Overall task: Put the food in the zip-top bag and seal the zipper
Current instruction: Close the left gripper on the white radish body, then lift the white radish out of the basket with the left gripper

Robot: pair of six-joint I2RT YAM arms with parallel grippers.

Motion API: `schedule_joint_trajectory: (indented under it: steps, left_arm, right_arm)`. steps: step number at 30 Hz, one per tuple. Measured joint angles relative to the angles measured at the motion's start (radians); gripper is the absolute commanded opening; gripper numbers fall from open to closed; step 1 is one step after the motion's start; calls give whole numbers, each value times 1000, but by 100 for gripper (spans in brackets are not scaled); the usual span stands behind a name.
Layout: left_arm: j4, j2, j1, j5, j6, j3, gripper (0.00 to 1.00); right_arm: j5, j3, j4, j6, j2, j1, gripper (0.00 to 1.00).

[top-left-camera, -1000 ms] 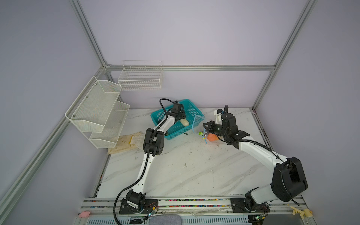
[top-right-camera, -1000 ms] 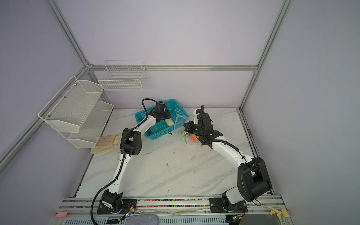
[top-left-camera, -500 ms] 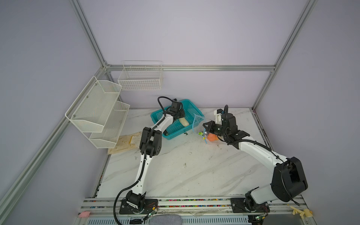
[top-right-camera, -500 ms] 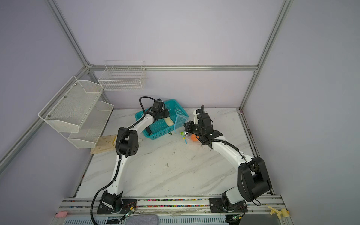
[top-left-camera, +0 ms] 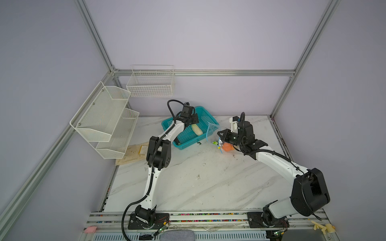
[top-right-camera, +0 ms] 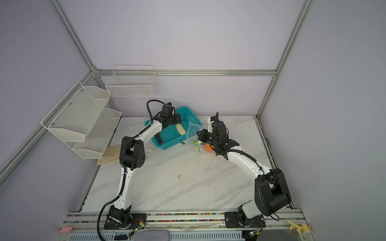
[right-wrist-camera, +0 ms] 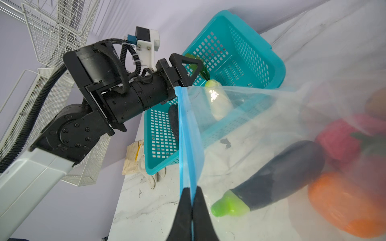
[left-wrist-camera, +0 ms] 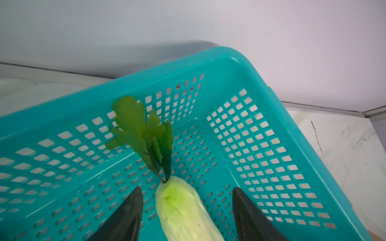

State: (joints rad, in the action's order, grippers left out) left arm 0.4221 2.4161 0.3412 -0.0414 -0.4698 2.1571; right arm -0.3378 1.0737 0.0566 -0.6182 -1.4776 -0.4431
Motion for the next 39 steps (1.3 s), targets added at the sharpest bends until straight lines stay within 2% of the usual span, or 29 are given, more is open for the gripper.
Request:
schedule_joint_trajectory:
  steps: [5,13,16,21,27,39]
  left_arm:
    - [64,44,9,-6,2,5,81]
    - [123,147,15,2,-1,95,81]
    - [139,159,15,0,-1,125,77]
    - [146,173,14,-8,0,148,63]
    - [148,178,12,-14,2,164,54]
    - [145,177,11,-14,3,163,48]
  right_arm:
    - [0,0,0,0,0,0,0]
    - [-10,0,7,0,-1,0,0]
    - [-16,0,7,0,-2,0,0]
    - [-20,0,7,0,-2,0,0]
    - [-23,0,7,0,-2,0,0]
    - [-24,0,9,0,-2,0,0]
